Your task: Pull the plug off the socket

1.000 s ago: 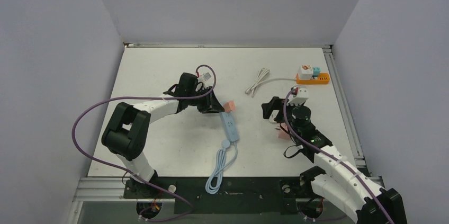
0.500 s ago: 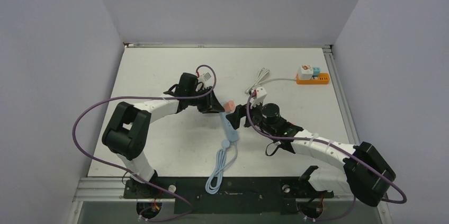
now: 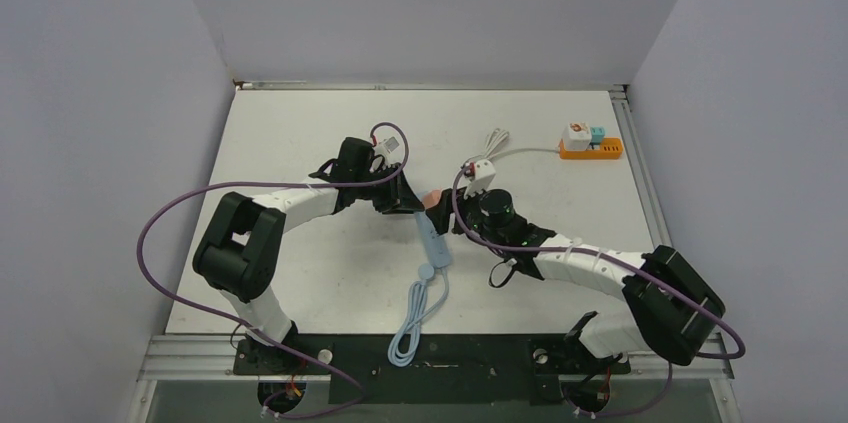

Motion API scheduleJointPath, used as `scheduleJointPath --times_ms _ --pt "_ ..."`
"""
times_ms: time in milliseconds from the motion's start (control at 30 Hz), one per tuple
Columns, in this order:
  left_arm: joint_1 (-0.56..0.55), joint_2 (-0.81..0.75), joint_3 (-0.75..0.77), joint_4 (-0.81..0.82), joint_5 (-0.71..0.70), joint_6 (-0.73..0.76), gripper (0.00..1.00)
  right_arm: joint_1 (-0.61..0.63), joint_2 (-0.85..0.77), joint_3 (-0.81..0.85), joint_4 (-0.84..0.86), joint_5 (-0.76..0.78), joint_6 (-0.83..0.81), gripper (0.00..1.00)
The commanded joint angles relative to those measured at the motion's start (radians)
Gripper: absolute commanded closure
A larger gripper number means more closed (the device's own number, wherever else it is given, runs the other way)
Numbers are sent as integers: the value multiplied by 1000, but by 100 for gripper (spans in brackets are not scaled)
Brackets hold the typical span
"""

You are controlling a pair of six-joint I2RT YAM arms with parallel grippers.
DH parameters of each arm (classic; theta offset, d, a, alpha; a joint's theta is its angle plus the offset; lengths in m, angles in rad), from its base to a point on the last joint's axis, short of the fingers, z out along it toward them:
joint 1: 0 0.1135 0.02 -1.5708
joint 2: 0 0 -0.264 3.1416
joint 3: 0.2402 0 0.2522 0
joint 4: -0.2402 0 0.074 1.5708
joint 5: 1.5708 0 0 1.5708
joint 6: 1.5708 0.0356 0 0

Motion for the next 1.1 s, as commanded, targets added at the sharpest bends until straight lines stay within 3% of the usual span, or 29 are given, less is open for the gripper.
scheduleJointPath --times_ms 0,667,1067 --pt "-11 15 25 -10 -6 45 100 6 35 67 61 45 19 41" --pt "-13 12 26 -10 -5 43 100 12 105 90 82 45 24 56" --pt "-14 11 26 -9 -2 42 100 12 131 100 89 68 27 56"
